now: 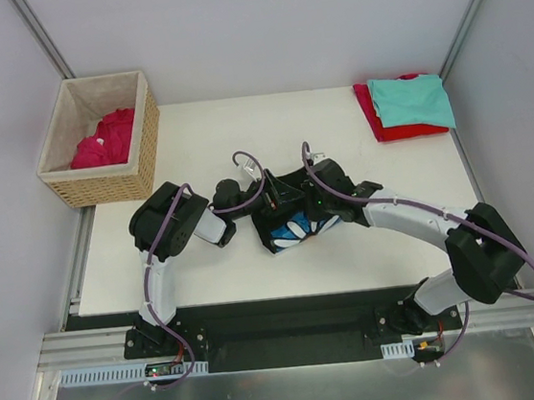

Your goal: Fold and stack the t-shirts

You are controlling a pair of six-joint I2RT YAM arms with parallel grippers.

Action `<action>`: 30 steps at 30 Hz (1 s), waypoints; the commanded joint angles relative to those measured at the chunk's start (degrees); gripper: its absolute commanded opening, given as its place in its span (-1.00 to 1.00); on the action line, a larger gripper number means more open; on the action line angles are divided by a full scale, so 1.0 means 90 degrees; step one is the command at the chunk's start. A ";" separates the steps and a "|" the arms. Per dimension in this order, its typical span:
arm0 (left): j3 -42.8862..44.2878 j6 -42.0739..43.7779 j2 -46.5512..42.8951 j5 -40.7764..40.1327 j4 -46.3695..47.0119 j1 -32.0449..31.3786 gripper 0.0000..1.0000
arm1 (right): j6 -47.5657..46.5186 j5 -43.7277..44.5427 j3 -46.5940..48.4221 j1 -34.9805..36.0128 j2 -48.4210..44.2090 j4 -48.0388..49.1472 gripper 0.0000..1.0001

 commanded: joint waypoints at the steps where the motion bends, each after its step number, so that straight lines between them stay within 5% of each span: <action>1: -0.0346 0.0129 0.0060 0.0174 -0.0631 -0.0116 0.98 | 0.0116 0.0018 -0.0334 0.0113 0.0084 0.0555 -0.99; 19: -0.0620 0.0090 0.0079 0.0154 -0.0328 -0.0057 0.98 | 0.0731 0.0633 -0.2297 0.0767 -0.1214 0.0361 -0.99; 30: -0.0552 0.0314 -0.0642 0.0340 -0.0922 -0.0077 0.98 | 0.0156 0.1268 -0.0649 0.0806 -0.2103 -0.1035 -0.99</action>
